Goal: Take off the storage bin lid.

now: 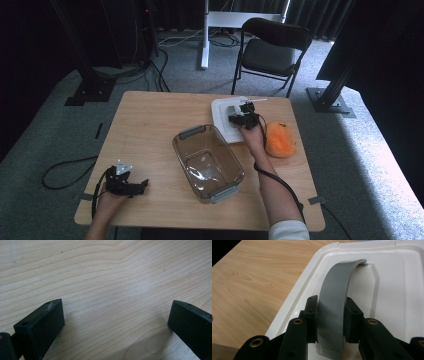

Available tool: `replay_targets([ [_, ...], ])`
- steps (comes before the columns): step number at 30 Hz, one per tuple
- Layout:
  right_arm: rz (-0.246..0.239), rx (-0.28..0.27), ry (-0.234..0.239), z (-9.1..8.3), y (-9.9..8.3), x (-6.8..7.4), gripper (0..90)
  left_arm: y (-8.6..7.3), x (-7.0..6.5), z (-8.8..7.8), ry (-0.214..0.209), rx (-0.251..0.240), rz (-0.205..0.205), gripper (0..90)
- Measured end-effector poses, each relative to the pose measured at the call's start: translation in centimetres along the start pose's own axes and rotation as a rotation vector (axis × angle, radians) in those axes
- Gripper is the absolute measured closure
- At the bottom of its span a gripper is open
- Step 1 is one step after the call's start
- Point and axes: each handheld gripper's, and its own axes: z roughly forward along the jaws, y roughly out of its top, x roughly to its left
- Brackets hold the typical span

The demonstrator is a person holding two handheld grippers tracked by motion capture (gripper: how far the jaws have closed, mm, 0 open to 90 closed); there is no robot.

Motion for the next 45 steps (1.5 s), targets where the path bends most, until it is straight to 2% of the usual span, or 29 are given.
replay_targets([
  [14,0.041,0.062,-0.003,2.8,-1.5,-0.7,68.9,0.0,0.0,0.0,0.0,-0.001,0.0,1.1],
  [26,0.026,0.114,-0.034,3.7,-2.4,-1.0,67.2,0.0,0.0,0.0,-0.003,0.0,0.004,1.2],
  [29,0.021,0.121,-0.053,3.6,-2.3,-0.9,56.0,0.0,0.0,0.0,-0.003,0.0,0.004,1.1],
  [32,0.023,0.122,-0.072,3.0,-2.1,-0.9,50.0,0.0,0.0,0.0,-0.003,0.0,0.004,1.1],
  [33,0.029,0.124,-0.062,2.9,-2.1,-0.9,48.0,0.0,0.0,0.0,-0.003,0.0,0.004,1.2],
  [36,0.013,0.125,-0.079,2.3,-1.9,-0.7,43.1,0.0,0.0,0.0,-0.003,0.0,0.004,1.2],
  [38,0.024,0.127,-0.075,1.9,-1.8,-0.6,39.9,0.0,0.0,0.0,-0.002,0.0,0.004,1.2],
  [45,0.017,0.118,-0.067,-0.1,-1.3,-0.3,28.7,0.0,0.0,0.0,-0.002,-0.001,0.004,1.2],
])
